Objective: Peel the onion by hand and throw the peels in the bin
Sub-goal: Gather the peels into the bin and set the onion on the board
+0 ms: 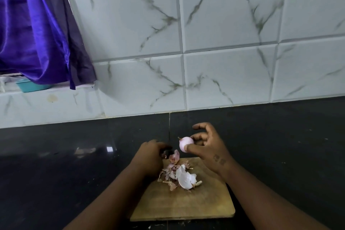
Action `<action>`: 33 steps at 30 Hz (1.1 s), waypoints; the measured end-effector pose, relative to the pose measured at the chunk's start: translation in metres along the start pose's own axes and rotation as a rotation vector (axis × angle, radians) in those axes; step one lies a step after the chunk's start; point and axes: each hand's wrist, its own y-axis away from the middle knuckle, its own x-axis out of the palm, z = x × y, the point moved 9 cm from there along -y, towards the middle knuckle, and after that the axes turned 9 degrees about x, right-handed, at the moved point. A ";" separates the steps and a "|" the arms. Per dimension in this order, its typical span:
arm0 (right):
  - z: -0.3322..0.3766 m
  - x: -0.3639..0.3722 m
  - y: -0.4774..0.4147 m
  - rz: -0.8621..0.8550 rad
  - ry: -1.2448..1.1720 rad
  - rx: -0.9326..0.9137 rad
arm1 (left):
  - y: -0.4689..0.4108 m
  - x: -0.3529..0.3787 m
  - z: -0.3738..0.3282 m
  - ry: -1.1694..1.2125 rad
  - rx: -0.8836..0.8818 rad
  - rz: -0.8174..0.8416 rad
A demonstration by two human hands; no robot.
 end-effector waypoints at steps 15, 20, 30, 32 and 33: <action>-0.009 -0.005 -0.002 -0.020 -0.109 0.052 | 0.025 -0.034 -0.022 0.319 0.127 -0.110; -0.010 0.003 -0.001 0.003 -0.267 0.107 | 0.044 -0.038 -0.027 0.537 0.093 -0.187; -0.015 0.047 -0.008 0.103 -0.326 0.276 | 0.057 0.010 -0.031 1.251 -0.195 -0.280; -0.013 0.056 -0.001 0.126 -0.303 0.287 | 0.062 0.015 -0.038 1.328 -0.184 -0.250; -0.012 0.059 0.003 0.141 -0.287 0.293 | 0.066 0.015 -0.042 1.352 -0.178 -0.234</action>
